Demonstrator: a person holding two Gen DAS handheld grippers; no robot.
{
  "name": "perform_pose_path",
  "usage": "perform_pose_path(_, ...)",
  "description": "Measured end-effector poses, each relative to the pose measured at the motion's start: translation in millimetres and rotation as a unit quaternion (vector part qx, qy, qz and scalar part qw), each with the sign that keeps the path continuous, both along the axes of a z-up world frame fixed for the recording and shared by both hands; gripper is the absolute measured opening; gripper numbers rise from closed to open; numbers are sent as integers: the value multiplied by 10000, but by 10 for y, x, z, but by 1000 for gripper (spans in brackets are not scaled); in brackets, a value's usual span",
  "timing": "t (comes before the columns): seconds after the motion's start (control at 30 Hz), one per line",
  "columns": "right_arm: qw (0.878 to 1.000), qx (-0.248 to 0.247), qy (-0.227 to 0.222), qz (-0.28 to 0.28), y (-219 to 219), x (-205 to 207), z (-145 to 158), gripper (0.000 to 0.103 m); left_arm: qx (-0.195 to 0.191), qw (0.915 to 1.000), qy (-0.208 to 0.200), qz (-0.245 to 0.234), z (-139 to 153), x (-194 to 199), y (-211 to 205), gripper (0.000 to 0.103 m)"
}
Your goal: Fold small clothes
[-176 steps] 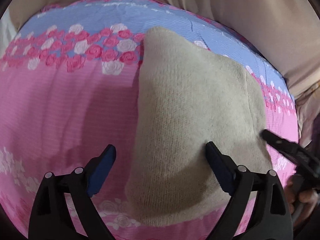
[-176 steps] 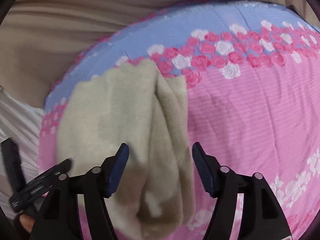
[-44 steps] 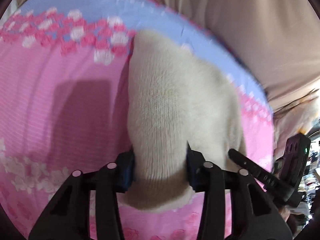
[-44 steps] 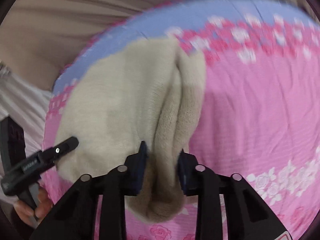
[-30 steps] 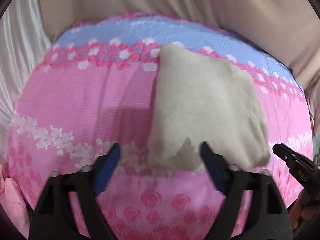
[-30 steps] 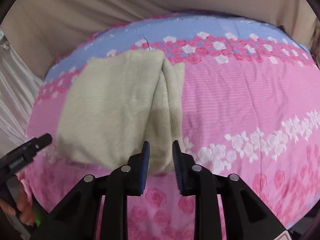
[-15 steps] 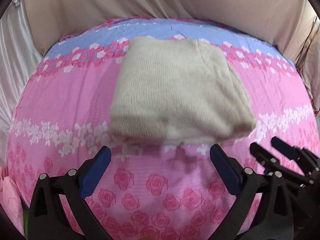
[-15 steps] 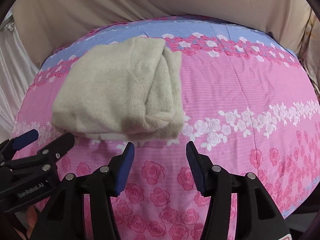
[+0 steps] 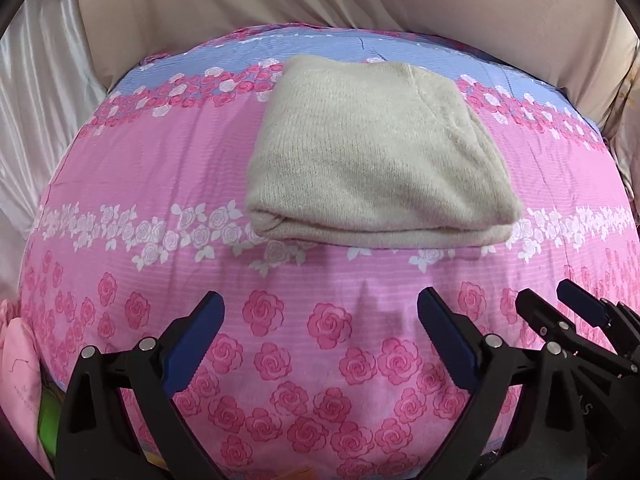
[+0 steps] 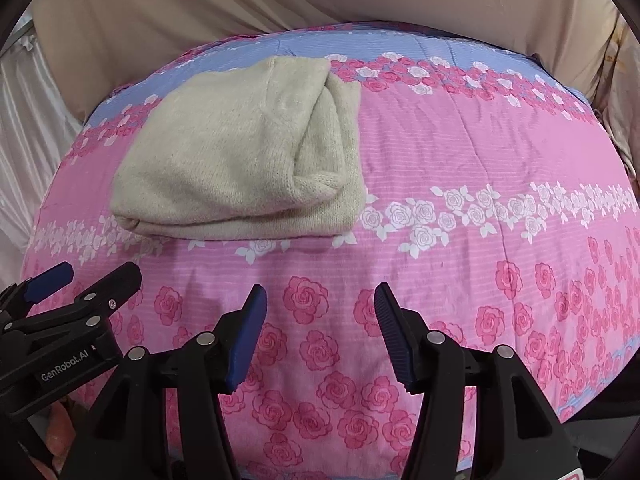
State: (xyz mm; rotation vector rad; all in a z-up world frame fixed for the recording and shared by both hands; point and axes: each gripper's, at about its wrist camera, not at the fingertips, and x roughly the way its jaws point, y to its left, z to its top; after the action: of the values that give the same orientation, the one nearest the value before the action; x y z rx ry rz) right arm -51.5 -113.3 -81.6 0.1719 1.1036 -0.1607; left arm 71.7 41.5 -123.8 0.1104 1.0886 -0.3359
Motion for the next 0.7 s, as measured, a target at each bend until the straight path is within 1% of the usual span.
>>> perform_pose_path(0.2, 10000, -18, -85, 37, 24, -56, 49, 55, 40, 9999, -93, 63, 58, -71, 24, 94)
perform_pose_path(0.7, 9998, -58, -165, 72, 62, -73, 115, 56, 153, 9997, -208, -46, 132, -140, -37, 95)
